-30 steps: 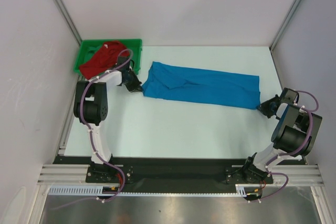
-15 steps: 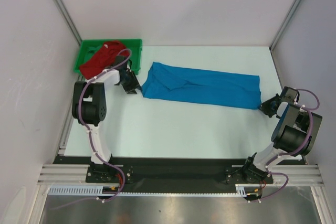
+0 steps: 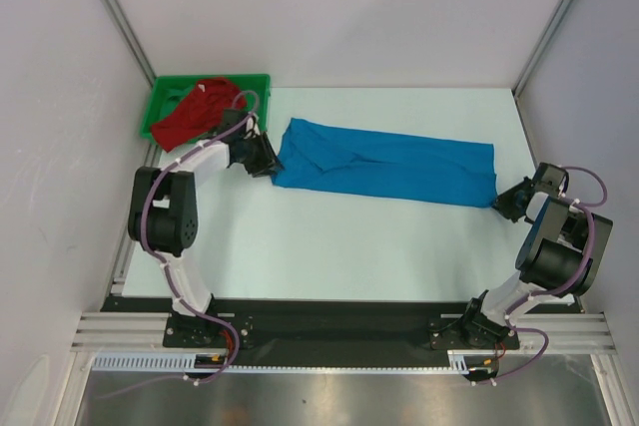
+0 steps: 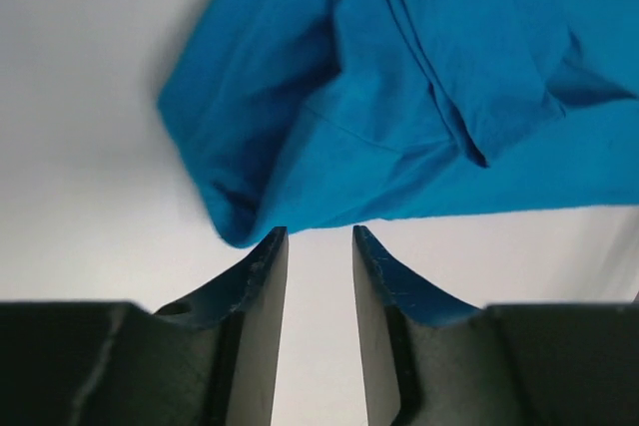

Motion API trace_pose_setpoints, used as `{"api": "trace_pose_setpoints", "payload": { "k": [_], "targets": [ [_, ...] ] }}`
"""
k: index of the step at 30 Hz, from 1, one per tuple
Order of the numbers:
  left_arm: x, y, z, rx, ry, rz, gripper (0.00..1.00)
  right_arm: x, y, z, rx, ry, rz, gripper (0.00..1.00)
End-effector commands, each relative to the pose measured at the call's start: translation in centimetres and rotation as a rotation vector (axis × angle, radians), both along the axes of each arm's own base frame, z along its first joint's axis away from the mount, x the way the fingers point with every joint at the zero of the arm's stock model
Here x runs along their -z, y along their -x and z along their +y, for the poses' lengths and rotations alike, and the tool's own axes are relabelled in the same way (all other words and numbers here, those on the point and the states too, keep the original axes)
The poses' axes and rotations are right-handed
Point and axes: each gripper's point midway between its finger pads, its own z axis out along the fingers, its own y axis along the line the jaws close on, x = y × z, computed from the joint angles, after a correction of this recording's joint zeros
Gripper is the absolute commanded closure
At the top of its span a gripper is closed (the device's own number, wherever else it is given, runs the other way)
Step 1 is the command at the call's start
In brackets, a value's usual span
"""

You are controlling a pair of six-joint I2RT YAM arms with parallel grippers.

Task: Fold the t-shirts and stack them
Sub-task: Fold the tshirt

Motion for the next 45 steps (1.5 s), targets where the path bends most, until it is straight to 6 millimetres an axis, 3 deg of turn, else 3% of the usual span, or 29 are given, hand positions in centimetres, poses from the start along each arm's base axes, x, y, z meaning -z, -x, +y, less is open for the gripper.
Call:
{"api": "trace_pose_setpoints", "payload": {
  "k": [1,2,5,8,10,11,13,14,16,17,18,20,21,22,23,25,28,30,31,35,39,40,43,45],
  "targets": [
    [-2.2,-0.9,-3.4,0.077,0.036,-0.087,0.64,-1.1,0.0,-1.6,0.014,0.093,0.042,0.72],
    [-2.4,-0.9,-3.5,0.071,0.023,-0.096,0.67,-1.7,0.0,-1.7,0.013,0.117,0.045,0.6],
    [-4.3,-1.5,-3.2,0.013,-0.042,-0.173,0.64,-5.6,-0.7,-1.7,0.008,0.235,0.025,0.4],
    [-4.9,-2.4,-4.4,0.029,0.002,-0.196,0.6,-10.2,-2.0,0.3,-0.05,0.352,-0.003,0.32],
    [-3.5,-3.1,-5.6,0.058,0.038,-0.134,0.61,-12.9,-3.3,2.5,-0.097,0.398,-0.059,0.31],
    [-3.0,-3.3,-5.9,0.061,0.052,-0.115,0.62,-14.6,-4.6,5.6,-0.168,0.407,-0.111,0.29],
    [-1.1,-4.0,-6.0,0.048,0.047,-0.081,0.64,-16.1,-5.9,10.3,-0.276,0.362,-0.194,0.27],
    [-0.4,-4.2,-6.0,0.042,0.041,-0.07,0.64,-16.8,-6.8,14.9,-0.385,0.328,-0.265,0.28],
    [1.2,-4.7,-5.5,0.027,0.004,-0.057,0.65,-17.4,-7.4,20.2,-0.51,0.254,-0.342,0.29],
    [1.6,-4.9,-5.1,0.019,-0.01,-0.049,0.65,-17.3,-8.2,23.0,-0.573,0.232,-0.388,0.31],
    [1.9,-5.0,-4.8,0.017,-0.03,-0.038,0.65,-16.9,-7.5,27.2,-0.675,0.176,-0.413,0.33],
    [3.2,-5.2,-3.5,-0.016,-0.078,-0.019,0.66,-15.2,-8.0,31.6,-0.769,0.116,-0.434,0.43],
    [3.7,-5.1,-3.0,-0.021,-0.098,-0.007,0.66,-14.6,-7.3,34.8,-0.846,0.077,-0.448,0.45],
    [4.0,-5.2,-2.5,-0.035,-0.121,-0.003,0.66,-14.9,-7.6,36.6,-0.872,0.06,-0.479,0.47],
    [4.3,-5.2,-1.9,-0.048,-0.136,0.003,0.66,-12.7,-7.8,38.0,-0.898,0.044,-0.442,0.47],
    [4.4,-5.2,-1.3,-0.057,-0.154,0.006,0.66,-12.7,-7.5,41.5,-0.974,-0.019,-0.466,0.46],
    [3.8,-5.4,-1.3,-0.055,-0.136,0.002,0.66,-10.4,-7.4,44.4,-1.035,-0.053,-0.436,0.47],
    [2.8,-5.4,-1.7,-0.05,-0.114,-0.013,0.66,-10.5,-7.9,45.5,-1.046,-0.075,-0.447,0.58],
    [2.3,-5.5,-1.8,-0.049,-0.107,-0.022,0.66,-10.6,-8.0,45.8,-1.05,-0.082,-0.456,0.7],
    [-0.5,-5.9,-2.2,-0.047,-0.082,-0.076,0.66,-11.6,-8.6,46.6,-1.055,-0.108,-0.475,0.81],
    [-3.0,-6.5,-2.7,-0.065,-0.043,-0.121,0.66,-11.8,-9.6,47.5,-1.056,-0.145,-0.492,0.81],
    [-3.6,-6.6,-2.9,-0.062,-0.029,-0.129,0.66,-10.6,-10.0,47.8,-1.058,-0.151,-0.47,0.8],
    [-5.0,-6.8,-3.1,-0.076,-0.007,-0.155,0.66,-10.3,-11.2,48.8,-1.075,-0.186,-0.471,0.8],
    [-5.8,-6.7,-3.0,-0.083,-0.006,-0.173,0.65,-8.4,-11.6,49.1,-1.086,-0.211,-0.437,0.8]
  ]
}}
